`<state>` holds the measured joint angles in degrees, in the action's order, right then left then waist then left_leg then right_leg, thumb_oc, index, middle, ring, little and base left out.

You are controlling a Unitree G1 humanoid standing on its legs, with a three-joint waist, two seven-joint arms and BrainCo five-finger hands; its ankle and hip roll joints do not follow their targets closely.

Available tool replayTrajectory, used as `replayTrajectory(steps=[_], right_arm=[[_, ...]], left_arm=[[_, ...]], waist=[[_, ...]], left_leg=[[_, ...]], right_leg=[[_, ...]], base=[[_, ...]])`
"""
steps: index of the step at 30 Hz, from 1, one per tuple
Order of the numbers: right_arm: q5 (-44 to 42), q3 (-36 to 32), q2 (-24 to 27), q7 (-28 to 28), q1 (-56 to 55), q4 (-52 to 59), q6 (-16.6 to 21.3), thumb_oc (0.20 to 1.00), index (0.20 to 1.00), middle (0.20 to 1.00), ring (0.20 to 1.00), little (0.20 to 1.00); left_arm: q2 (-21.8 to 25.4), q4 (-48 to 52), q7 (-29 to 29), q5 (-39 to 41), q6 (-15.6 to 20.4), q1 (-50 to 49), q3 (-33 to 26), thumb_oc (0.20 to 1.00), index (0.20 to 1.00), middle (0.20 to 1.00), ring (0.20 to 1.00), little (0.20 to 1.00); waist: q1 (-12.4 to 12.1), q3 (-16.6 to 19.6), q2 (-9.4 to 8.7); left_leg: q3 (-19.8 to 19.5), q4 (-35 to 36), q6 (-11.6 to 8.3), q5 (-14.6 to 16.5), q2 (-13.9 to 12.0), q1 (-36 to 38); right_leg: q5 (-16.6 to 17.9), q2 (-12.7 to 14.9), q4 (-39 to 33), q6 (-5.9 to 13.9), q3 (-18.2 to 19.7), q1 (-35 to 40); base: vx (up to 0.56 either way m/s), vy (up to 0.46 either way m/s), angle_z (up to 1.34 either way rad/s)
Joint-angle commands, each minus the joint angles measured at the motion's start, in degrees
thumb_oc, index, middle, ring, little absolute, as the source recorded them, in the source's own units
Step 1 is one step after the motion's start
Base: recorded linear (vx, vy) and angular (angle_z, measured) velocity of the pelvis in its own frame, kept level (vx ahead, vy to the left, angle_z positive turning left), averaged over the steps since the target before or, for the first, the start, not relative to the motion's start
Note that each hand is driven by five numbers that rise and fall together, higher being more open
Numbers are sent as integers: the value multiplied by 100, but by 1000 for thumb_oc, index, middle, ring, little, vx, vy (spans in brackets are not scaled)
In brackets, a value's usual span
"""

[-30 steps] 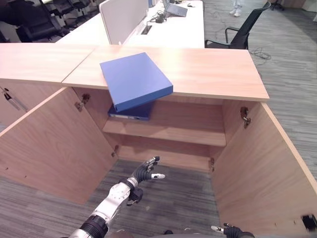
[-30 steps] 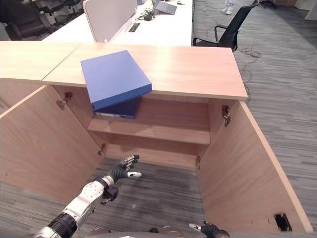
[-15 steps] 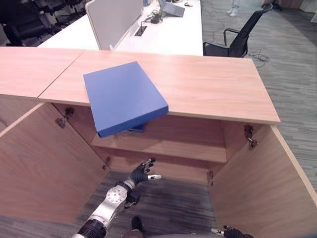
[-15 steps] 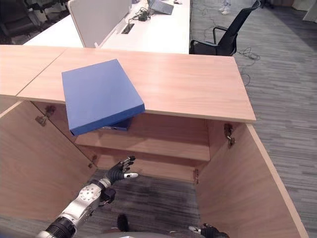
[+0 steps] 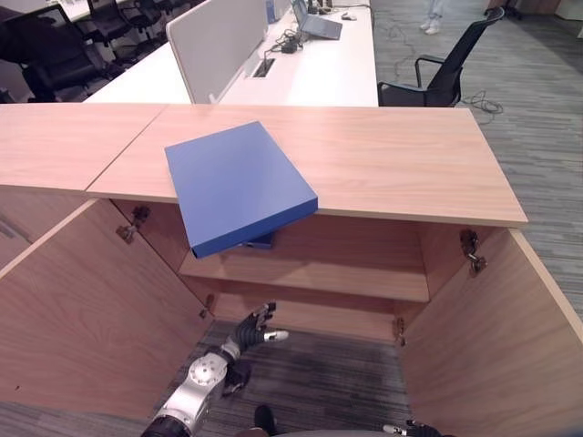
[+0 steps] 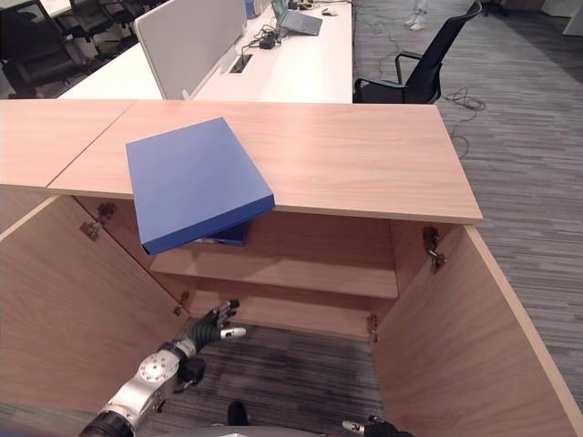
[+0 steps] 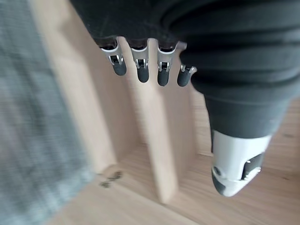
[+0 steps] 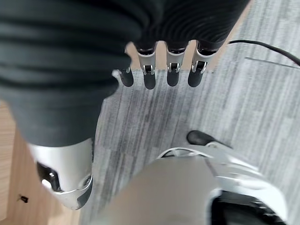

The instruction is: Put the empty folder in the office cabinet

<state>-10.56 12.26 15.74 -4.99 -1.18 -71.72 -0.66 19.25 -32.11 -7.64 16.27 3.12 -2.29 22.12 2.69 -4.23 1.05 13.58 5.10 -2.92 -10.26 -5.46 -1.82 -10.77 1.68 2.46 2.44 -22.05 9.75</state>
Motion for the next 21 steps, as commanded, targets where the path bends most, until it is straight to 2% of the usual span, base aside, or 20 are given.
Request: replayTrajectory(steps=[1,2,5,7,8,10,12,15,16,19,21], right_arm=[[-70,-57,83,37,172,-34,26,1000,1000,1000,1000,1000],[-70,-53,83,37,172,-34,25,1000,1000,1000,1000,1000],[-132,-217,123,113,143,23,22,1000,1000,1000,1000,1000],[-151,-254,130,135,114,71,25,1000,1000,1000,1000,1000],[-152,-347,114,190,17,156,26,1000,1000,1000,1000,1000],[-153,-407,88,259,-54,226,30,1000,1000,1000,1000,1000],[-149,-417,86,298,-84,251,34,1000,1000,1000,1000,1000],[-128,-431,71,377,-101,227,48,1000,1000,1000,1000,1000],[-128,-427,67,379,-101,224,49,1000,1000,1000,1000,1000],[-113,-364,-15,501,-121,182,117,1000,1000,1000,1000,1000],[-110,-315,-35,552,-93,164,126,1000,1000,1000,1000,1000]], left_arm=[[57,133,166,-177,35,22,-520,1000,1000,1000,1000,1000],[58,136,165,-177,33,18,-524,1000,1000,1000,1000,1000],[41,-64,423,-64,-47,-394,-1242,1000,1000,1000,1000,1000],[12,-16,501,-15,-50,-507,-1412,1000,1000,1000,1000,1000],[3,393,750,-69,79,-833,-1891,1000,1000,1000,1000,1000],[-76,757,1034,-222,168,-1121,-2278,1000,1000,1000,1000,1000],[-88,956,1098,-252,198,-1253,-2406,1000,1000,1000,1000,1000],[96,1973,1313,-597,435,-1505,-2726,1000,1000,1000,1000,1000],[95,2000,1312,-602,421,-1522,-2735,1000,1000,1000,1000,1000],[237,2952,1886,-1318,698,-1558,-3083,1000,1000,1000,1000,1000],[245,3220,2089,-1490,770,-1500,-3145,1000,1000,1000,1000,1000]], waist=[[-201,-278,-237],[-196,-274,-238],[-336,-335,-303],[-359,-346,-314],[-440,-388,-340],[-515,-419,-363],[-530,-423,-368],[-651,-467,-360],[-648,-466,-364],[-726,-491,-393],[-744,-491,-399]], left_leg=[[48,-10,-264,603,-118,278],[46,-10,-265,602,-119,274],[-52,-10,-293,506,-164,136],[-84,-10,-298,484,-165,119],[-139,-10,-308,458,-173,77],[-195,-10,-322,436,-165,40],[-219,-10,-326,427,-163,28],[-296,-10,-345,417,-155,-7],[-297,-10,-345,417,-155,-6],[-343,-10,-369,442,-148,-5],[-347,-10,-375,446,-151,-6]], right_leg=[[573,338,-503,262,17,-209],[573,337,-504,261,15,-211],[627,256,-595,242,-85,-266],[636,239,-623,236,-110,-262],[645,214,-669,223,-150,-245],[640,190,-724,223,-198,-211],[631,184,-732,223,-220,-200],[584,178,-746,223,-289,-164],[583,179,-746,222,-290,-162],[543,183,-746,225,-335,-112],[528,184,-746,223,-347,-96]], base=[[-3,-37,7],[-18,-65,13],[-21,-72,10],[-9,-43,10],[-17,-51,9],[-14,-52,16],[-7,-27,28],[-11,-19,20],[-5,-8,7],[-3,-15,2],[-6,-22,4]])
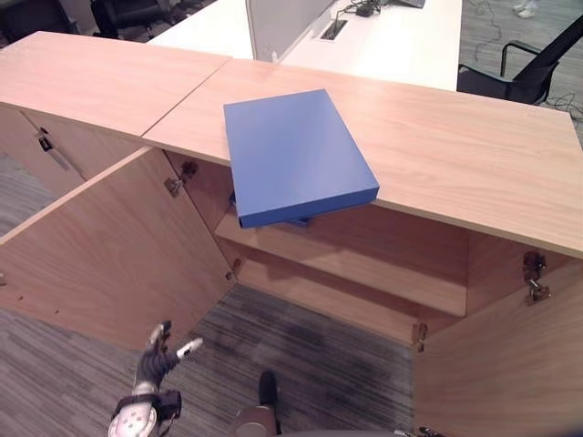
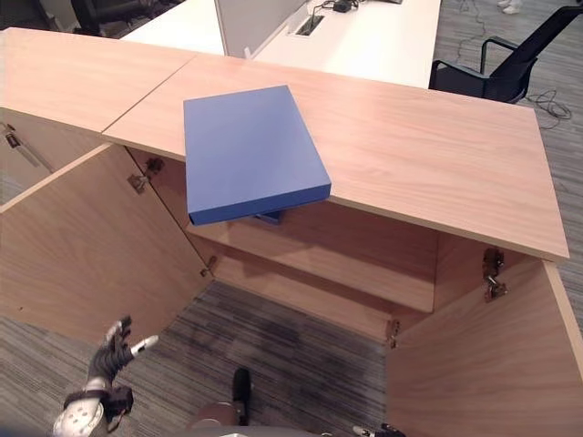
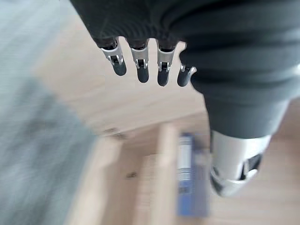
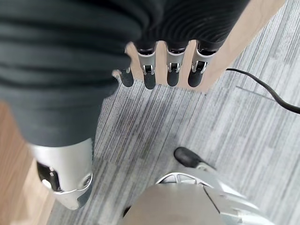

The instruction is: Put the empty folder in the office cabinet

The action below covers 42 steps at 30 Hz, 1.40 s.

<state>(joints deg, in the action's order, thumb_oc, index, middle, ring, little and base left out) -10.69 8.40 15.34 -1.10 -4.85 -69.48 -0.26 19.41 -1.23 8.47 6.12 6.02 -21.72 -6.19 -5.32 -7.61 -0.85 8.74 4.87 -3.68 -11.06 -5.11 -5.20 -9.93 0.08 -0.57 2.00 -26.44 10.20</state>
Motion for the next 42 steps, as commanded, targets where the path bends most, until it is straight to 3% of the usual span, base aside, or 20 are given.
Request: replayTrajectory(steps=[1,7,15,22,32,39,42], right_arm=[[-97,74,2,164,278,-63,86,1000,1000,1000,1000,1000],[-45,270,-120,327,434,-211,160,1000,1000,1000,1000,1000],[108,485,-152,419,535,-272,246,1000,1000,1000,1000,1000],[122,565,-177,436,541,-313,279,1000,1000,1000,1000,1000],[114,646,-196,447,576,-349,276,1000,1000,1000,1000,1000],[142,642,-193,462,579,-315,257,1000,1000,1000,1000,1000],[144,631,-193,474,523,-302,242,1000,1000,1000,1000,1000]], left_arm=[[227,144,482,-483,472,438,-318,1000,1000,1000,1000,1000],[1014,1136,1340,-2431,593,910,-333,1000,1000,1000,1000,1000],[1867,1869,1566,-3879,700,1753,386,1000,1000,1000,1000,1000],[2125,2057,1634,-4369,722,2202,766,1000,1000,1000,1000,1000],[2225,2166,1254,-4315,864,2708,1488,1000,1000,1000,1000,1000],[2207,2008,1101,-4424,801,2830,1717,1000,1000,1000,1000,1000],[2117,1627,1160,-4661,619,2961,1826,1000,1000,1000,1000,1000]], waist=[[58,-156,-212],[71,-120,-215],[213,-12,-229],[296,67,-253],[389,118,-249],[427,144,-261],[462,163,-277]], left_leg=[[137,13,-299,526,-186,333],[171,13,-341,604,-174,418],[260,13,-346,706,-173,536],[293,13,-326,764,-168,583],[414,13,-258,711,-139,589],[422,13,-246,743,-131,607],[443,13,-244,759,-137,630]], right_leg=[[444,345,-443,267,93,-139],[414,355,-443,280,115,-71],[436,382,-443,328,169,-21],[451,393,-443,352,212,-25],[541,404,-443,351,149,-65],[542,410,-443,358,174,-62],[547,413,-443,363,188,-50]], base=[[0,0,0],[0,0,0],[6,3,-1],[4,4,-2],[-19,7,-1],[0,1,0],[0,0,0]])
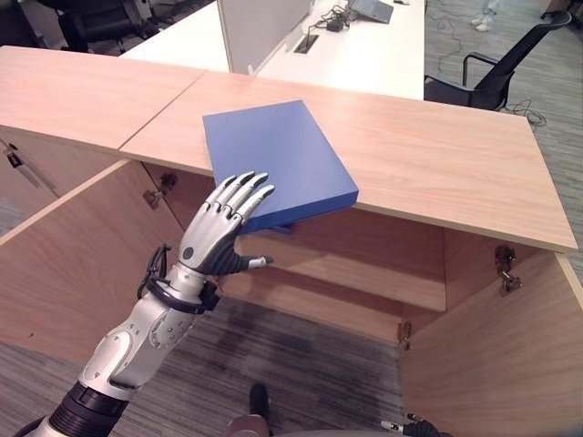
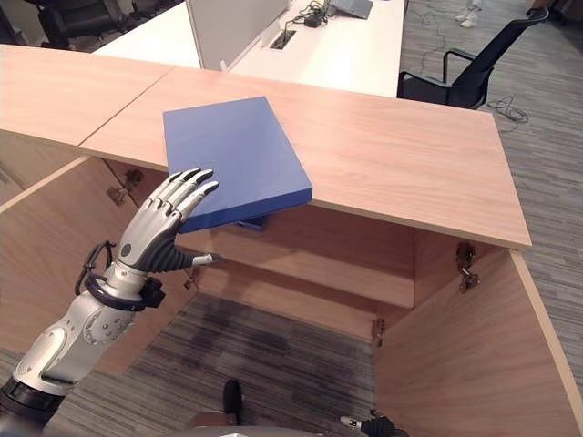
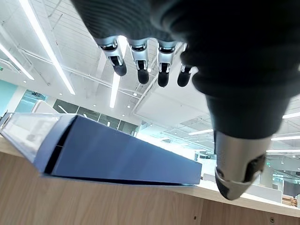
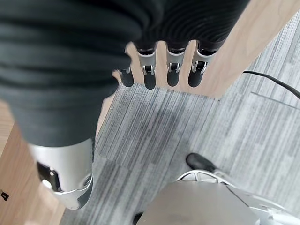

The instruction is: Put the empty folder in the office cabinet

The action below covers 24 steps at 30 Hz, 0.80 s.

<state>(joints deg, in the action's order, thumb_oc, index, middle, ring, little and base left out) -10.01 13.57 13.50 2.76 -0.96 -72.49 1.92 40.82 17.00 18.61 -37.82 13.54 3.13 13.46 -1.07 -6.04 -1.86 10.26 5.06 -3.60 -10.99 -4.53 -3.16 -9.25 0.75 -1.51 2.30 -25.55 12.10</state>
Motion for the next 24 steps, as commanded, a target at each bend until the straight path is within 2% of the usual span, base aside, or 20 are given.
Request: replayTrajectory(steps=[1,8,17,24], right_arm=[[77,103,-4,93,124,6,19,1000,1000,1000,1000,1000],[100,53,3,111,56,7,-17,1000,1000,1000,1000,1000],[134,82,10,159,79,-24,-39,1000,1000,1000,1000,1000],[183,131,16,179,115,-77,-74,1000,1000,1000,1000,1000]], left_arm=[[-44,-294,155,-353,-189,511,-122,1000,1000,1000,1000,1000],[-217,-798,353,-832,-478,713,-99,1000,1000,1000,1000,1000],[-430,-1513,724,-1607,-1063,1372,88,1000,1000,1000,1000,1000],[-444,-1869,674,-2058,-1317,1765,410,1000,1000,1000,1000,1000]], waist=[[46,9,-182],[101,39,-200],[194,64,-202],[258,85,-199]], left_leg=[[296,-6,-251,756,-194,434],[338,-6,-247,782,-210,457],[402,-6,-247,830,-205,497],[435,-6,-234,859,-217,523]], right_leg=[[480,347,-349,333,106,-239],[477,348,-349,333,141,-241],[482,363,-349,342,198,-236],[482,368,-349,349,235,-234]], base=[[0,0,0],[0,-2,-5],[4,-2,-2],[5,-5,-7]])
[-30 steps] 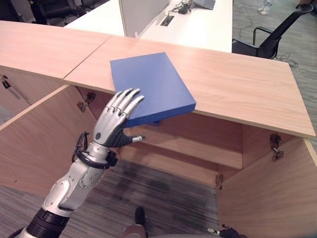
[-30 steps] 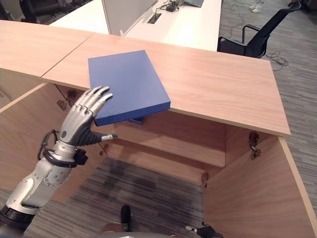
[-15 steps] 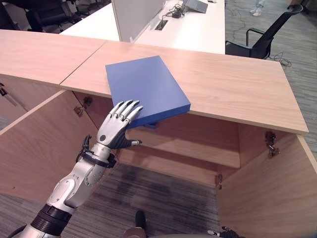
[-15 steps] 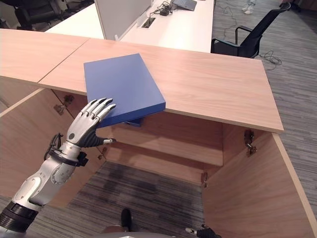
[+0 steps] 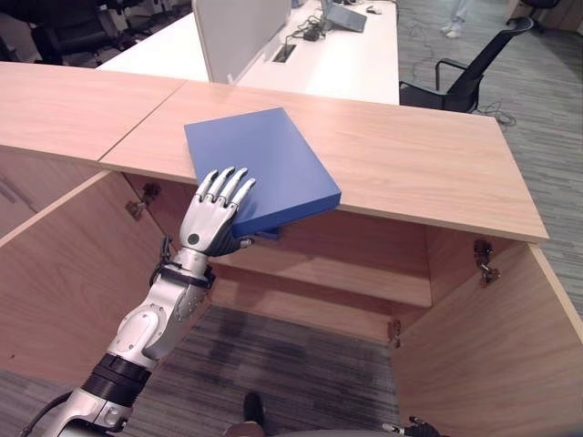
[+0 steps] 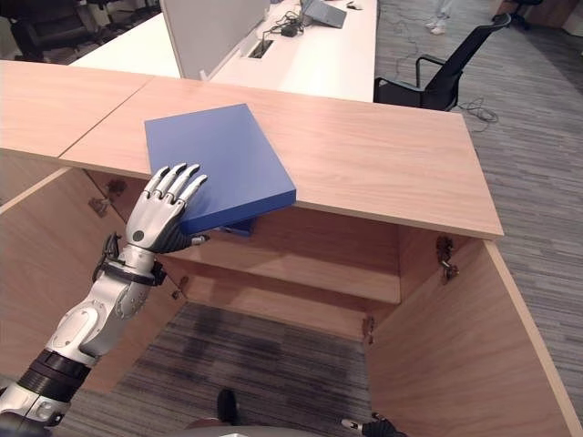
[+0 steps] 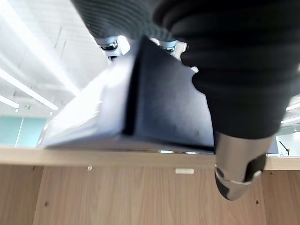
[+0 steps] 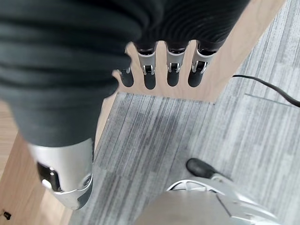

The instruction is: Put the empty folder in the office cabinet

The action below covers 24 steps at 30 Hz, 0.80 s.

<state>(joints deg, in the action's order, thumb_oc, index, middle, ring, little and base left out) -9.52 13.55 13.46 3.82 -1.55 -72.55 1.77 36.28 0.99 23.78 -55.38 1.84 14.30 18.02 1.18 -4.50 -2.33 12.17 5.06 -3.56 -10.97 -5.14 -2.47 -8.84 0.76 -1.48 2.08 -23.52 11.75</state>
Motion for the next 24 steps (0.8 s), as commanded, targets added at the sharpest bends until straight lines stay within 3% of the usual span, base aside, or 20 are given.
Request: replayTrajectory(steps=[1,9,21,22,23,24], right_arm=[[143,127,21,77,175,-72,-61,1000,1000,1000,1000,1000],[169,102,57,109,175,-52,-101,1000,1000,1000,1000,1000],[203,182,0,140,191,-64,-103,1000,1000,1000,1000,1000],[200,195,-6,139,195,-66,-104,1000,1000,1000,1000,1000],[197,206,-8,133,202,-64,-99,1000,1000,1000,1000,1000],[203,239,-14,131,212,-70,-99,1000,1000,1000,1000,1000]], left_arm=[[3,-328,147,-362,-174,679,-6,1000,1000,1000,1000,1000],[-96,-907,-23,-712,-498,849,254,1000,1000,1000,1000,1000],[-272,-1388,452,-768,-1299,1242,-253,1000,1000,1000,1000,1000],[-258,-1368,497,-765,-1327,1307,-289,551,551,551,551,551],[-239,-1356,527,-773,-1366,1372,-315,200,200,200,200,200],[-218,-1384,575,-762,-1446,1498,-347,200,200,200,200,200]], waist=[[36,-70,-151],[89,-78,-140],[115,-61,-189],[120,-54,-192],[125,-50,-192],[133,-36,-191]], left_leg=[[246,-6,-236,861,-154,456],[290,-6,-225,890,-159,514],[325,-6,-230,900,-172,559],[326,-6,-231,903,-174,564],[332,-6,-232,905,-177,571],[347,-6,-232,916,-179,590]], right_leg=[[441,366,-352,372,33,-197],[423,355,-352,372,74,-163],[404,335,-352,360,110,-139],[403,332,-352,360,114,-136],[401,333,-352,360,115,-133],[396,334,-352,364,117,-125]], base=[[2,-7,-8],[0,-1,0],[2,-6,-2],[8,-11,-4],[0,0,0],[0,0,0]])
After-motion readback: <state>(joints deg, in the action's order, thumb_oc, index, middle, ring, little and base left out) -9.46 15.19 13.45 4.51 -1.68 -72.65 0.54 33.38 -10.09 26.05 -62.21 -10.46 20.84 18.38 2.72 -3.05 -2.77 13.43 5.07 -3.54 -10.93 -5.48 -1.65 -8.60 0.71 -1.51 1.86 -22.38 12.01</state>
